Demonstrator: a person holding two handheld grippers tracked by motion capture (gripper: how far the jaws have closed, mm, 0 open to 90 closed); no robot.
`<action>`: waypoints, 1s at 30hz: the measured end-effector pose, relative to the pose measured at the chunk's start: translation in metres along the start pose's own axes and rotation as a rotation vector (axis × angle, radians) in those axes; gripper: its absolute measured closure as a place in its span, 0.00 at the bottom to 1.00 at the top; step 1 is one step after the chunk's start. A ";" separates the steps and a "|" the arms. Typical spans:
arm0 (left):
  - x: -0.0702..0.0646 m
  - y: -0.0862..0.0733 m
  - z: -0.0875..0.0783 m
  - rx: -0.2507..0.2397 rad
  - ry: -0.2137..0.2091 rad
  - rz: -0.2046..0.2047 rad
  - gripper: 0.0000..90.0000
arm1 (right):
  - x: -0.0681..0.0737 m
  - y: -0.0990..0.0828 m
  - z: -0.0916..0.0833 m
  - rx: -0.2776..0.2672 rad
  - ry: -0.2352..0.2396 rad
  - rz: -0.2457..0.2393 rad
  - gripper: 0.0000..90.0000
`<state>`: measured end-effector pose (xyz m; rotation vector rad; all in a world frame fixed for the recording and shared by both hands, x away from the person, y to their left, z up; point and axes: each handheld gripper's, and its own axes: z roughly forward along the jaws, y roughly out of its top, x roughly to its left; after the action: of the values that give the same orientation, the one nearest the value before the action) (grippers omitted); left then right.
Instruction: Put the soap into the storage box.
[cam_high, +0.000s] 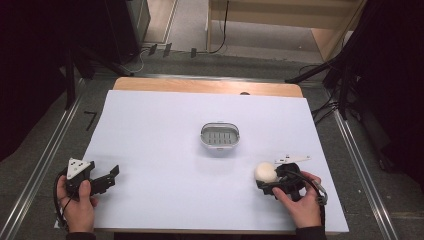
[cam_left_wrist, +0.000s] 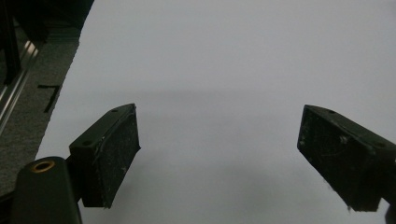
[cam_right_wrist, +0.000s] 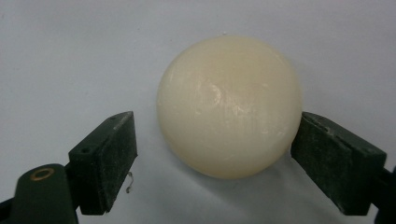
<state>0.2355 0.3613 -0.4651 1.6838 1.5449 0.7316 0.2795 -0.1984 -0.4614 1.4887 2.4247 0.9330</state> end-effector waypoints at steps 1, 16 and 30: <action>0.000 0.000 0.000 0.001 0.000 0.000 0.15 | 0.000 0.001 0.001 0.004 -0.003 0.003 0.17; 0.000 0.000 0.000 0.003 0.001 -0.001 0.15 | 0.004 0.004 0.009 0.009 -0.048 0.023 0.22; 0.000 0.000 0.000 0.003 0.000 -0.002 0.15 | 0.006 0.005 0.012 0.014 -0.086 0.028 0.26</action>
<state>0.2355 0.3615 -0.4650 1.6842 1.5485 0.7284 0.2857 -0.1863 -0.4670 1.5381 2.3607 0.8406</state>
